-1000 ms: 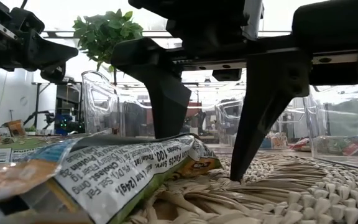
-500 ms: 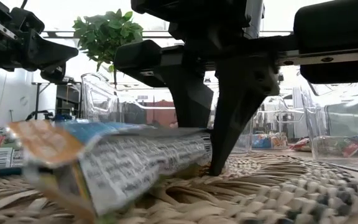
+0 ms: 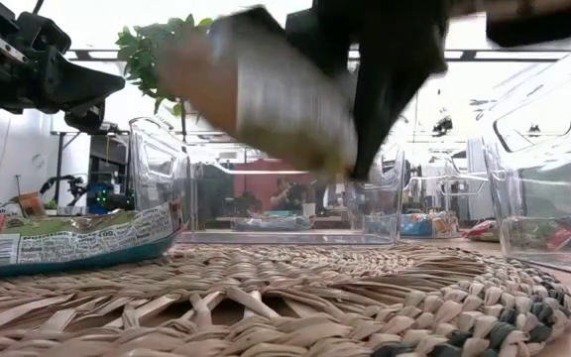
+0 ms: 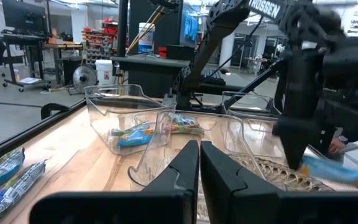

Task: Pick and place Granola Bars by type
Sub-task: Put the yellow granola bar into the top transparent bin

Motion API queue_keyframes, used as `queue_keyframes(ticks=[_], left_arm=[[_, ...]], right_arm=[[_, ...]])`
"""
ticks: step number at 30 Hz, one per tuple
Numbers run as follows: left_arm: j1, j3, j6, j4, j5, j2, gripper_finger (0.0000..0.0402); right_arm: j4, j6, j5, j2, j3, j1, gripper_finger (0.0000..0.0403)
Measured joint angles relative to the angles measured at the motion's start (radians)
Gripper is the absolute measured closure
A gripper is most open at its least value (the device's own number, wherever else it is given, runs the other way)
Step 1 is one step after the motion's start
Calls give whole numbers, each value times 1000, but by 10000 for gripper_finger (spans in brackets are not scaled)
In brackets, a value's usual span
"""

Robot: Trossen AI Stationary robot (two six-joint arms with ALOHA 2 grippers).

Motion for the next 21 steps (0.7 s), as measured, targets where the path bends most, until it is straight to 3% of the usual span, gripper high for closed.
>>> queue_keyframes(ticks=[10, 21], left_arm=[[0, 0, 0, 0, 0, 0, 402], [0, 0, 0, 0, 0, 0, 402]], right_arm=[[-148, 156, -2, -112, 170, -11, 378], [-402, 501, 31, -142, 429, -61, 379]])
